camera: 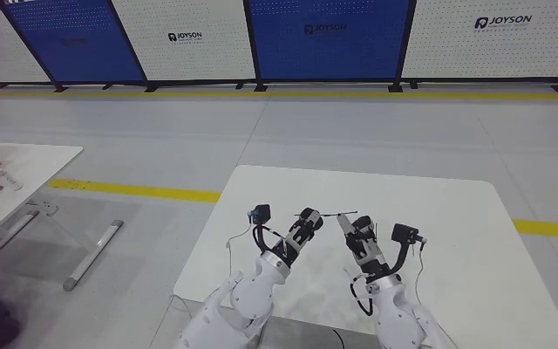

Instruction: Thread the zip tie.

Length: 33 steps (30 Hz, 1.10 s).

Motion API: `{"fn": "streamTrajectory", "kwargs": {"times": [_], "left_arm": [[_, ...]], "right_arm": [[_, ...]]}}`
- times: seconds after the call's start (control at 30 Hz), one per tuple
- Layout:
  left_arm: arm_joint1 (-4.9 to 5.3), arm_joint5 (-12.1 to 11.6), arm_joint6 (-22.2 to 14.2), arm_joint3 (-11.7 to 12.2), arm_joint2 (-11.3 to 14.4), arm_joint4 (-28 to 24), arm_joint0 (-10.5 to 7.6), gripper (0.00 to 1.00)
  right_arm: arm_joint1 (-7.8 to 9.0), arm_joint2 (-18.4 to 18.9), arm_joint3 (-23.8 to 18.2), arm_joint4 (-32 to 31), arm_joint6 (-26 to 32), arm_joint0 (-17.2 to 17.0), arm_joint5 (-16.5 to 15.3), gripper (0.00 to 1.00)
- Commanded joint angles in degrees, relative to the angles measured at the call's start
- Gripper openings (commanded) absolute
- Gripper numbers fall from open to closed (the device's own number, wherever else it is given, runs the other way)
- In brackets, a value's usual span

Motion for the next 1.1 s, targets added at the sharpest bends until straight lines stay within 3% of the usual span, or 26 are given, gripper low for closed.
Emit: {"fn": "streamTrajectory", "kwargs": {"times": [0.0, 0.1, 0.37, 0.57, 0.77, 0.97, 1.07], "left_arm": [[-0.13, 0.8, -0.1, -0.6, -0.5, -3.5, 0.2, 0.0], [-0.19, 0.4, -2.3, -1.1, -0.9, -8.1, 0.54, 0.0], [-0.19, 0.4, -2.3, -1.1, -0.9, -8.1, 0.54, 0.0], [-0.56, -0.8, -0.2, -2.3, -1.5, -13.8, 1.17, 0.0], [-0.64, -1.1, -2.3, -2.1, -2.5, -19.5, 1.17, 0.0], [-0.64, -1.1, -2.3, -2.1, -2.5, -19.5, 1.17, 0.0], [-0.7, -1.2, -2.3, -1.7, -2.1, -19.3, 0.84, 0.0]], "right_arm": [[0.18, 1.0, 0.1, -0.6, -0.3, -0.7, 0.7, 1.0], [0.41, 2.1, 0.1, -1.6, -0.1, -1.5, 2.3, 1.0], [0.41, 2.1, 0.1, -1.6, -0.1, -1.5, 2.3, 1.0], [0.74, 2.9, 1.4, -8.8, 0.3, 0.6, 4.1, 1.0], [1.15, 2.0, 3.0, -20.2, 3.3, 3.2, 6.6, 1.0], [1.15, 2.0, 3.0, -20.2, 3.3, 3.2, 6.6, 1.0], [1.22, 2.1, 3.5, -17.6, 7.9, 3.6, 5.1, 1.0]]}}
